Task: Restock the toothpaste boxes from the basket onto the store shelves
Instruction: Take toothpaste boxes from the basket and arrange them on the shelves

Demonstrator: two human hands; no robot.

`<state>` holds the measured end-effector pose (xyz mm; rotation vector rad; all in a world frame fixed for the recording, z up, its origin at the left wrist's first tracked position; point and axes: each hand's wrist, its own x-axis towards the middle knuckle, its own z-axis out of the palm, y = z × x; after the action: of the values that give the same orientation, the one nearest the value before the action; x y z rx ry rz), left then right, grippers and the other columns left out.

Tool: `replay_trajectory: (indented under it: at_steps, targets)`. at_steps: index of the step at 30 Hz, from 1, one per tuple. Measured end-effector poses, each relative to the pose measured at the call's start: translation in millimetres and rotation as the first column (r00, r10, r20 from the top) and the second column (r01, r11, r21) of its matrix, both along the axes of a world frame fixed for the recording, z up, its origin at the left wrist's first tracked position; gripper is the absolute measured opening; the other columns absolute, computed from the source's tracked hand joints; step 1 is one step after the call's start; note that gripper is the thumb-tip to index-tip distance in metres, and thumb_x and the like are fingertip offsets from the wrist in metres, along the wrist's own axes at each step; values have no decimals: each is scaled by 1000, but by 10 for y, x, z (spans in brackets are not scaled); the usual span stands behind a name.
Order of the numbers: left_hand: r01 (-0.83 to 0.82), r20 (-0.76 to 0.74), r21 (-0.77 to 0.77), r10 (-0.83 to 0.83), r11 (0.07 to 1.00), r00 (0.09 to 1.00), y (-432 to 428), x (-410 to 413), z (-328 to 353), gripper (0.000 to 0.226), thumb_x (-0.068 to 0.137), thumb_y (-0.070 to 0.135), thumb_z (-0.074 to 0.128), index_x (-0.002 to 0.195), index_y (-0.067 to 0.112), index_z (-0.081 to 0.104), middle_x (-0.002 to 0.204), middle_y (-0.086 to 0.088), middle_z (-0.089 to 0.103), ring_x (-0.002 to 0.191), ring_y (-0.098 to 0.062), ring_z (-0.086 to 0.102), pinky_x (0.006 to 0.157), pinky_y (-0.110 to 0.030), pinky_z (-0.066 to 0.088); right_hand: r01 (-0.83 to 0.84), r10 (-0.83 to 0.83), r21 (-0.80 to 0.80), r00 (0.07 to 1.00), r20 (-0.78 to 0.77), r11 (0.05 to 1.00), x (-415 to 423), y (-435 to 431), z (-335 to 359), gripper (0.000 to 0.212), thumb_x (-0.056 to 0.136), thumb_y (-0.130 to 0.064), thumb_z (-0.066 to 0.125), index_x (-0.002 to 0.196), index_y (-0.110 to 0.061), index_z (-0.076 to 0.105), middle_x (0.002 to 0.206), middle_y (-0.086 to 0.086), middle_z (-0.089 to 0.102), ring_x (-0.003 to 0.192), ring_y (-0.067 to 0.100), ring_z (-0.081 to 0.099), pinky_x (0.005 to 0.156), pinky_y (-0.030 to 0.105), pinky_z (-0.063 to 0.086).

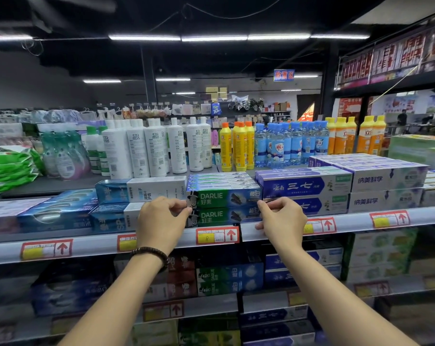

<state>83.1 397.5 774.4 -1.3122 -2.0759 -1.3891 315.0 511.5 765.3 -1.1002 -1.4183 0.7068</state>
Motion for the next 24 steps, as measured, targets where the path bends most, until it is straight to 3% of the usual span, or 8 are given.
replay_trajectory:
  at_steps: [3,11,17,24]
  targets:
    - [23,27,29,-23,999,999,-2,11,8,9,83,37,87,89,33,82,82,21,68,87,-11,66,83,-33,57,-17,17,-2,1000,-20,1000,4,-1,-7,19,97,-34,76,91,-17,69,70,-1,76,51,8,73,71,42,64]
    - [31,76,38,-34,999,997,-5,30,4,11,83,37,88,92,31,83,82,20,68,78,7,60,71,-11,40,-35,35,0,999,-18,999,-28,-31,0,18,98,-33,77,92,-18,68,77,-2,76,52,9,73,70,44,66]
    - [42,93,19,-44,999,995,-27,-21,3,16,81,43,87,93,36,79,79,16,68,82,-3,65,81,-28,55,-37,37,3,999,-12,999,-18,-41,8,19,97,-34,77,91,-18,68,78,-2,76,52,9,73,70,45,66]
    - [54,128,25,-57,998,990,-10,-10,18,16,81,40,88,88,38,73,74,14,68,79,-4,66,78,-31,57,-35,35,-6,999,5,999,-16,-59,25,21,97,-36,77,92,-18,67,76,-2,76,52,10,73,72,46,65]
